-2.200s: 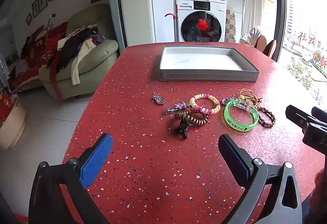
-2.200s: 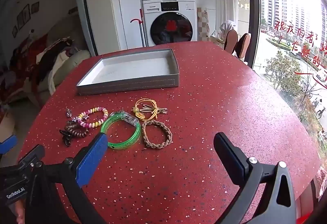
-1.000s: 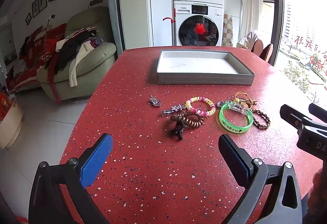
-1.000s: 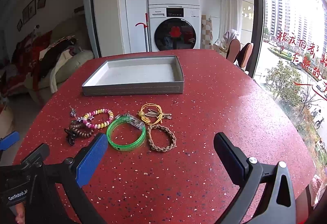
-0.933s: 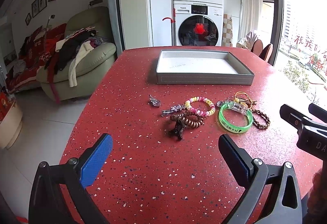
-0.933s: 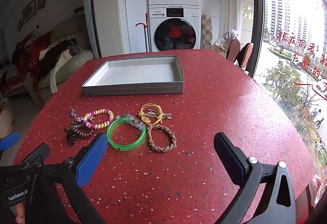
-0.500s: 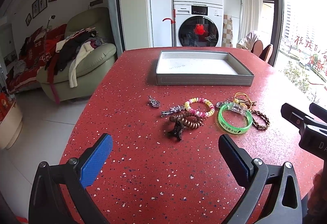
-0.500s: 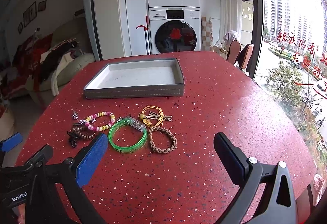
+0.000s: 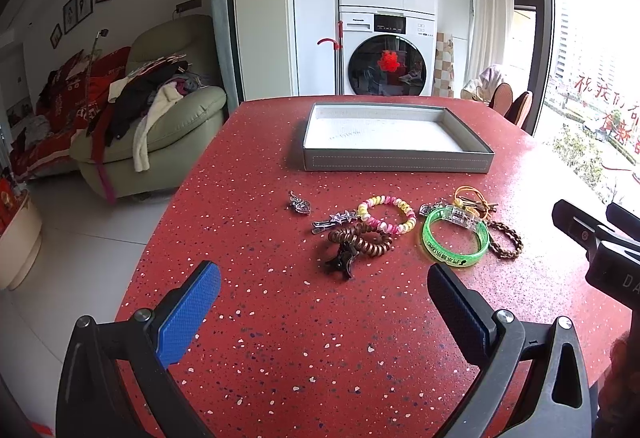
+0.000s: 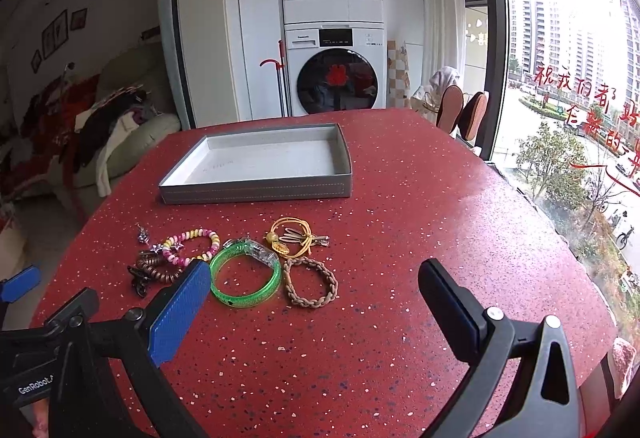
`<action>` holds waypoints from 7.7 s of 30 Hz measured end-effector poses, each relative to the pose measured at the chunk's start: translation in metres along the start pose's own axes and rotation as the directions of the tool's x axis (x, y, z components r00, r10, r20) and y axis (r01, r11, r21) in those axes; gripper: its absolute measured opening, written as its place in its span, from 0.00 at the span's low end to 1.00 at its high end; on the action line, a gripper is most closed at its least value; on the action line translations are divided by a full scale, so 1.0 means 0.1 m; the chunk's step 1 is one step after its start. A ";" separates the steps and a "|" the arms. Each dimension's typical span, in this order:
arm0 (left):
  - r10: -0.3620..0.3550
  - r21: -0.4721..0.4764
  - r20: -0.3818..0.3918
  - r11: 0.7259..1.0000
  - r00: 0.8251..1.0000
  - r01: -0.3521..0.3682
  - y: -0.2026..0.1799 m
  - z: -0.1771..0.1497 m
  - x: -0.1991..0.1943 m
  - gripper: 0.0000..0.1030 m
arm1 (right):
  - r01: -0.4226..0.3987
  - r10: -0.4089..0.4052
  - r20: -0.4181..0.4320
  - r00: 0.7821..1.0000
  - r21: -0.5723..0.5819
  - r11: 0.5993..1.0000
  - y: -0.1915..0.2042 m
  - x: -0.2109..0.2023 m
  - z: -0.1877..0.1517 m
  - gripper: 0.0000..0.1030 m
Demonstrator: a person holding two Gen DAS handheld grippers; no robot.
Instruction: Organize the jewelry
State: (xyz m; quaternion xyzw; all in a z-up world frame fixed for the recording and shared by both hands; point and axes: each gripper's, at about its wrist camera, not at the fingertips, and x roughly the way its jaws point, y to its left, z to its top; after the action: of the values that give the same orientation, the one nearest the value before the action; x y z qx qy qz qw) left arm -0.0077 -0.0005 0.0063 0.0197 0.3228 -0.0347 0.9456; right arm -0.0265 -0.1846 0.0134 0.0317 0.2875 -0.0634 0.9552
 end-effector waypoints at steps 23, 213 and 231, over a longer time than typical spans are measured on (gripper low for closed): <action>0.000 -0.014 -0.010 1.000 1.000 -0.001 0.02 -0.01 0.03 1.00 | -0.001 0.001 0.004 1.000 -0.009 1.000 0.01 -0.02 0.00 1.00; -0.079 -0.035 -0.193 0.997 0.978 0.074 0.46 1.02 1.29 1.00 | -0.358 0.424 -0.270 0.864 0.263 0.896 -0.25 1.46 0.87 1.00; -0.078 0.025 -0.246 0.996 0.966 0.086 0.16 0.20 0.99 1.00 | -0.184 0.169 -0.439 0.883 0.008 0.983 -0.19 1.12 -0.05 1.00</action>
State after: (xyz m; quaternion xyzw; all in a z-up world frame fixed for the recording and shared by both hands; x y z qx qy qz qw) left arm 0.0838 0.0094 -0.0380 0.0275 0.4369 -0.0769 0.8958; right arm 0.0605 -0.2149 -0.0532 0.0549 0.4915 0.0374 0.8684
